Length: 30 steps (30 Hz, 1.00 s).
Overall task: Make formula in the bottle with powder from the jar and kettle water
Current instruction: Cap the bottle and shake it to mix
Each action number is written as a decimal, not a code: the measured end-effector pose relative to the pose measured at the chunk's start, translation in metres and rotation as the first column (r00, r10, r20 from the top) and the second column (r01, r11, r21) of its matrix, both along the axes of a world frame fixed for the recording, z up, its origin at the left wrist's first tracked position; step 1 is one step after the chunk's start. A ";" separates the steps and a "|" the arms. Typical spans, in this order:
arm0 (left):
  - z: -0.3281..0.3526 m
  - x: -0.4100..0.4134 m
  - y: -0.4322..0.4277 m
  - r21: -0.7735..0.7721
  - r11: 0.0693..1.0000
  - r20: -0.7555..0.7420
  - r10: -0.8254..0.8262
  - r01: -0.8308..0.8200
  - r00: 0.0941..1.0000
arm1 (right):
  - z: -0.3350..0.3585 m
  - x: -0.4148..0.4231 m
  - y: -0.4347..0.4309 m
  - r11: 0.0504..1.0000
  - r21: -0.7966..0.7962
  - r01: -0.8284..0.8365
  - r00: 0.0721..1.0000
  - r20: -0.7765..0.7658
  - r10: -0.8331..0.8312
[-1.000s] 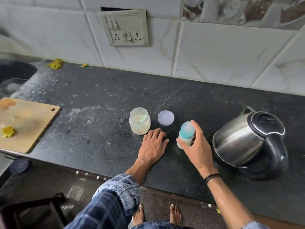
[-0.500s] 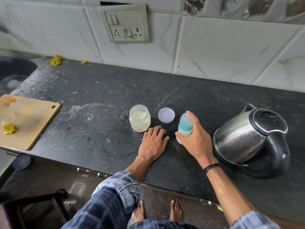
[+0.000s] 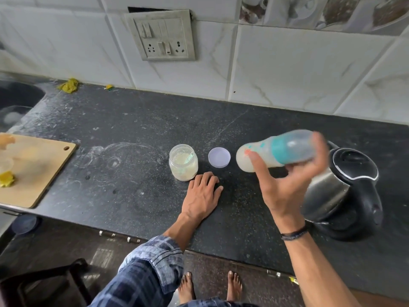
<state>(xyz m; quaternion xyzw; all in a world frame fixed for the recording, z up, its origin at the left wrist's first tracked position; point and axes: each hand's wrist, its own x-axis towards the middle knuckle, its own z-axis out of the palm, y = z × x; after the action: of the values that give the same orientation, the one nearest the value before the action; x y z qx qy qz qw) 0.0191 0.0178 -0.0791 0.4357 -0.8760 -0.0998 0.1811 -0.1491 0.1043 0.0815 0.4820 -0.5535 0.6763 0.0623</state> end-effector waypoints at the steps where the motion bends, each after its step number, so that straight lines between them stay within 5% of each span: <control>1: 0.000 0.000 0.000 0.003 1.000 -0.001 0.000 0.000 1.000 | -0.003 0.000 0.001 0.995 -0.095 0.022 0.998 -0.053 -0.027; 5: 0.002 0.000 0.000 0.021 1.000 0.018 -0.007 0.007 1.000 | -0.007 0.018 0.002 0.989 0.120 -0.086 0.987 0.146 0.068; 10: 0.004 -0.001 0.001 0.020 1.000 0.003 0.003 -0.003 1.000 | 0.007 0.005 0.012 0.964 -0.260 0.058 0.997 0.068 -0.041; 14: 0.004 0.000 0.001 0.024 1.000 0.015 -0.003 0.003 1.000 | 0.007 0.011 0.011 0.990 0.108 -0.090 0.985 0.160 0.072; 19: 0.006 0.000 0.001 0.016 1.000 0.019 -0.003 0.003 1.000 | 0.021 0.003 0.018 0.982 -0.188 0.004 0.998 0.062 0.008; 23: 0.006 0.000 0.002 0.024 1.000 0.027 -0.010 0.009 1.000 | 0.023 0.010 0.019 0.990 0.112 -0.086 0.975 0.214 0.061; 27: 0.007 -0.001 0.001 0.030 1.000 0.034 -0.009 0.008 0.999 | 0.030 0.009 0.025 0.983 -0.185 0.000 0.997 0.075 0.014; 30: 0.005 0.000 0.001 0.033 0.999 0.037 -0.008 0.007 0.999 | 0.024 0.013 0.022 0.999 0.007 -0.052 0.990 0.134 0.050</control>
<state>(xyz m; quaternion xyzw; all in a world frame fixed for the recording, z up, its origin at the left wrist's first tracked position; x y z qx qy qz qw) 0.0195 0.0189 -0.0741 0.4372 -0.8790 -0.1068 0.1574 -0.1363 0.1262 0.1050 0.4499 -0.5476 0.7054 0.0052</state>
